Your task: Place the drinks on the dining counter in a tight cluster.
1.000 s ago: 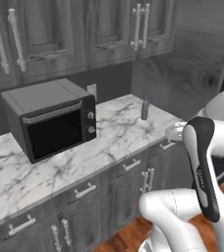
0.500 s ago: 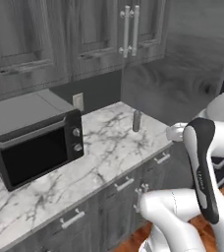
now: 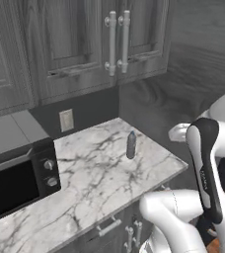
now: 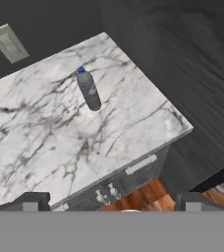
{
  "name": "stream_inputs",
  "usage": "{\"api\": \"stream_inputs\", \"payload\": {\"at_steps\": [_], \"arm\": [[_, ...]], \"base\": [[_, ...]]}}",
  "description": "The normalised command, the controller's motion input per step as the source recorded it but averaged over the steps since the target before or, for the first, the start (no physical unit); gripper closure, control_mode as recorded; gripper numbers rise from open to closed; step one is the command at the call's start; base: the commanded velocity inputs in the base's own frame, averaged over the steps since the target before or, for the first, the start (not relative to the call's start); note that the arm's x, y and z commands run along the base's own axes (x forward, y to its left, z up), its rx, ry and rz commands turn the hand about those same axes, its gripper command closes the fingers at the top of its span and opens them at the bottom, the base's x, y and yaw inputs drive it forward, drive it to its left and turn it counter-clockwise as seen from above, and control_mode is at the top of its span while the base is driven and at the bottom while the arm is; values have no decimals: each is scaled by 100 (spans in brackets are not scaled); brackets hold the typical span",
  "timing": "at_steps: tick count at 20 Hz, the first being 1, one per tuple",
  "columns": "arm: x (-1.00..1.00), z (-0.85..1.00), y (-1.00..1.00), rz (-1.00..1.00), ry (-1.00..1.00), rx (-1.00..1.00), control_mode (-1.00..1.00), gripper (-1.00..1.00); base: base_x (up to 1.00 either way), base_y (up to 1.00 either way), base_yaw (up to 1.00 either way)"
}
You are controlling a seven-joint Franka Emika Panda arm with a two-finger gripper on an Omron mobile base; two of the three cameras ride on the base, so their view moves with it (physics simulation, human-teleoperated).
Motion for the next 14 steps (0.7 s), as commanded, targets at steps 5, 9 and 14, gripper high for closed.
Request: {"api": "stream_inputs", "payload": {"at_steps": [5,9,14], "arm": [[0,0,0,0,0,0,100,-100],[0,0,0,0,0,0,100,-100],[0,0,0,0,0,0,100,-100]], "base": [[51,12,0],[5,0,0],[0,0,0]]}}
